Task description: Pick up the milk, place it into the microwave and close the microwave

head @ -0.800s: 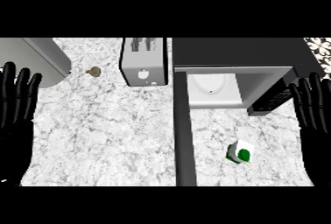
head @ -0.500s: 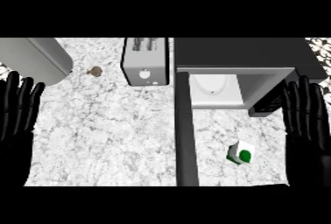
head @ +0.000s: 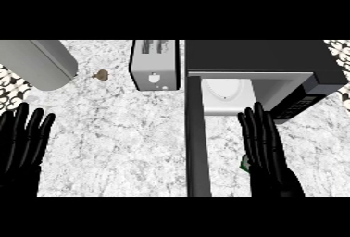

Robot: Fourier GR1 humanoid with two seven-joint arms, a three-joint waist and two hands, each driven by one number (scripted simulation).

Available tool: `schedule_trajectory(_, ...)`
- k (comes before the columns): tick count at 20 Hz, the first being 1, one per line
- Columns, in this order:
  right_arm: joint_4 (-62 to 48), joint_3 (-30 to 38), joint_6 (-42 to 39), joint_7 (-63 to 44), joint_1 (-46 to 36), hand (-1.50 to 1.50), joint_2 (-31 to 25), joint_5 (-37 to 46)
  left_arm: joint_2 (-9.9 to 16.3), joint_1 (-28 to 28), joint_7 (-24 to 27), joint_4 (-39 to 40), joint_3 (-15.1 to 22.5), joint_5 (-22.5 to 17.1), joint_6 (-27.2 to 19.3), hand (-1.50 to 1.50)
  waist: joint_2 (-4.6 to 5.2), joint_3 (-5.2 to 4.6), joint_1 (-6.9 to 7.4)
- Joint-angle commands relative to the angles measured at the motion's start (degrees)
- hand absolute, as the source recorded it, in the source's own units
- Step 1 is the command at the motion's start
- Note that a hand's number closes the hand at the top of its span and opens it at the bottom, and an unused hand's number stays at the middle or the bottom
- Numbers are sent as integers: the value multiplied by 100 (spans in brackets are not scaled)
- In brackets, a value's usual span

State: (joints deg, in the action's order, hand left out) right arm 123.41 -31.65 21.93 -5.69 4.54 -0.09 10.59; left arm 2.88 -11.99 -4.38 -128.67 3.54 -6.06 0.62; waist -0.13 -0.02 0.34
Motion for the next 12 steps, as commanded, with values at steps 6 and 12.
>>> schedule_trajectory(6, -494, -192, 994, 300, 109, -150, 9, 597, -135, -1345, 650, -405, 265, -108, 427, -150, 0, 0, 16)
schedule_trajectory(12, -598, -179, 1273, 212, 323, -150, 7, 892, -150, -1735, 839, -556, 154, -149, 649, -150, 2, 1, 4)
